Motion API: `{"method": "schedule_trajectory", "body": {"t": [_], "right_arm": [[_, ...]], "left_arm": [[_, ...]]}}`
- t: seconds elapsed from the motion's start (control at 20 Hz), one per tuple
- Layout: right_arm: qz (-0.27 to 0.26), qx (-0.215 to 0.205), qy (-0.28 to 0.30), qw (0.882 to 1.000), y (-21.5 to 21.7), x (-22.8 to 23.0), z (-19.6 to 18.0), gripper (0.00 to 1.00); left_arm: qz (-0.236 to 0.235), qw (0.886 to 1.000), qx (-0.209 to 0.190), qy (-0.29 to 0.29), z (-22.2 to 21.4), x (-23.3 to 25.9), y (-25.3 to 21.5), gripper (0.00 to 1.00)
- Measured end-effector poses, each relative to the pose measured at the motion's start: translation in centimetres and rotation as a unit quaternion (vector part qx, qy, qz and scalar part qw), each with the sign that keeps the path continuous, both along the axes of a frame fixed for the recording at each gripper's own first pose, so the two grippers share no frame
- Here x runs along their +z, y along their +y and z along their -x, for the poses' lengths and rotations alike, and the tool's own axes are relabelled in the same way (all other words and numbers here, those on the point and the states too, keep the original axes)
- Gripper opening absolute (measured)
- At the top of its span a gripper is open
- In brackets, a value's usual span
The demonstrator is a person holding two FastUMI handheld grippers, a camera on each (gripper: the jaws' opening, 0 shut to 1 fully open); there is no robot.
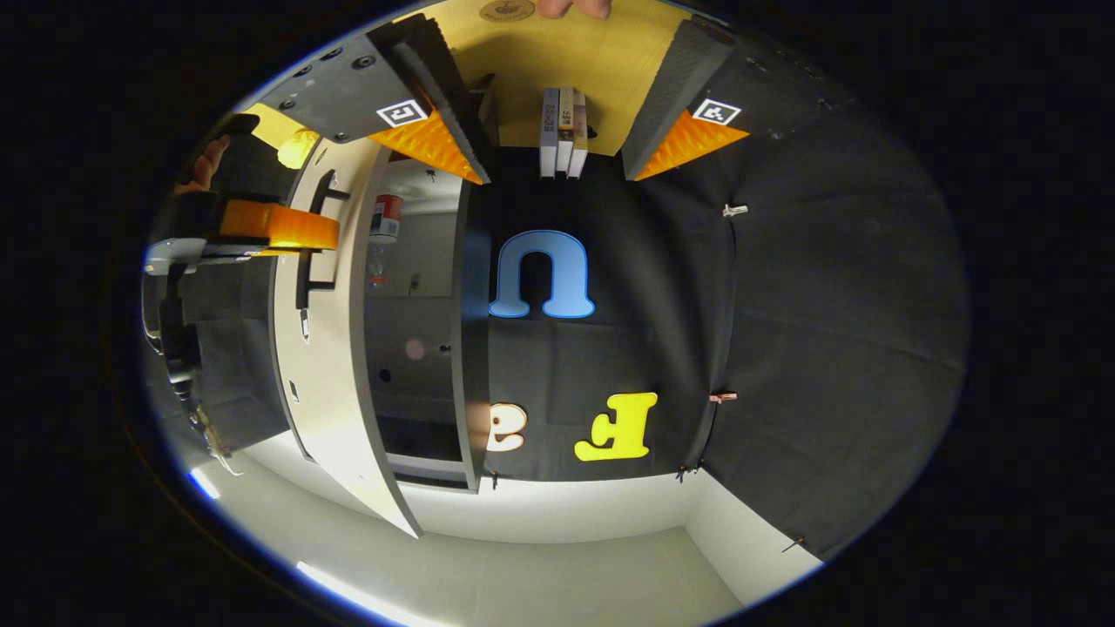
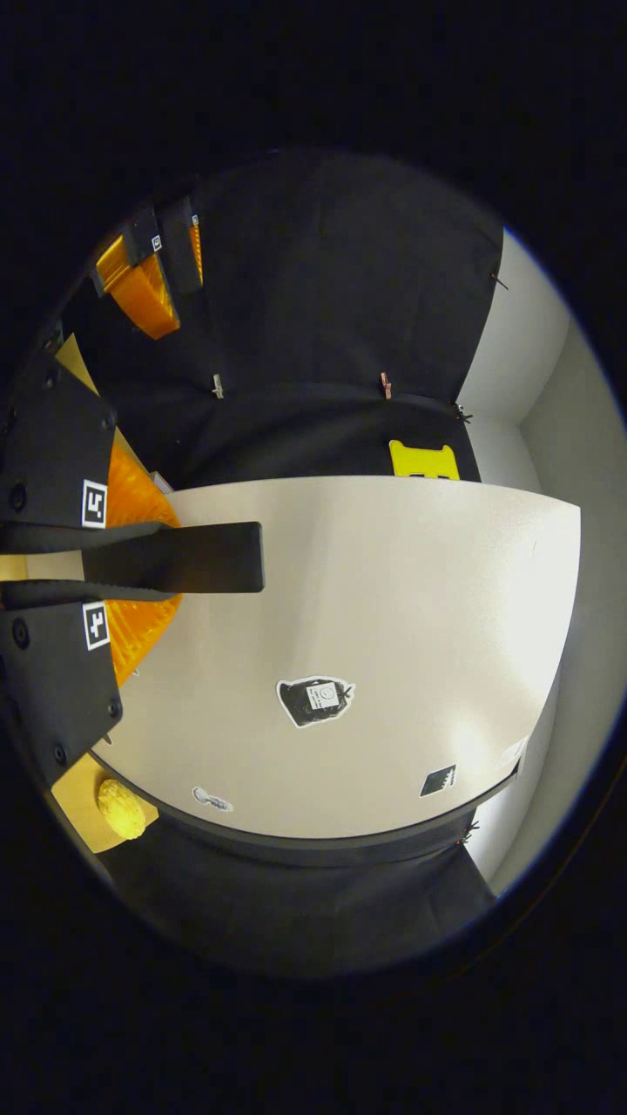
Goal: Open the cabinet door with the right hand, grasp the bottle in the cabinet with the left hand and place it on the coaster, then close the cabinet door with the right hand.
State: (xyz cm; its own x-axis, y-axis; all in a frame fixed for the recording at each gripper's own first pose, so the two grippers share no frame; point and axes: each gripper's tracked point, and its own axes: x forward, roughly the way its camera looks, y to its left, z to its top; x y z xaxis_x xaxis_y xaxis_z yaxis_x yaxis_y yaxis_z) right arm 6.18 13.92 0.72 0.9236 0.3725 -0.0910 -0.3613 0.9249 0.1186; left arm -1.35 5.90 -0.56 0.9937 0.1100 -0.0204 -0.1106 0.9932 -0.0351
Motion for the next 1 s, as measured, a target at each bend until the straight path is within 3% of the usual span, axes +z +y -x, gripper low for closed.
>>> {"method": "schedule_trajectory", "body": {"t": [0.35,1.0], "right_arm": [[0.011,-0.014,0.001,1.0,-4.9,0.4,3.7,0.15],[0.037,-0.111,-0.01,0.993,-13.8,0.8,7.7,0.14]], "left_arm": [[0.003,1.0,-0.027,-0.005,0.0,0.7,-3.4,0.95],[0.008,0.996,-0.084,-0.017,-1.3,1.8,-10.2,0.94]]}}
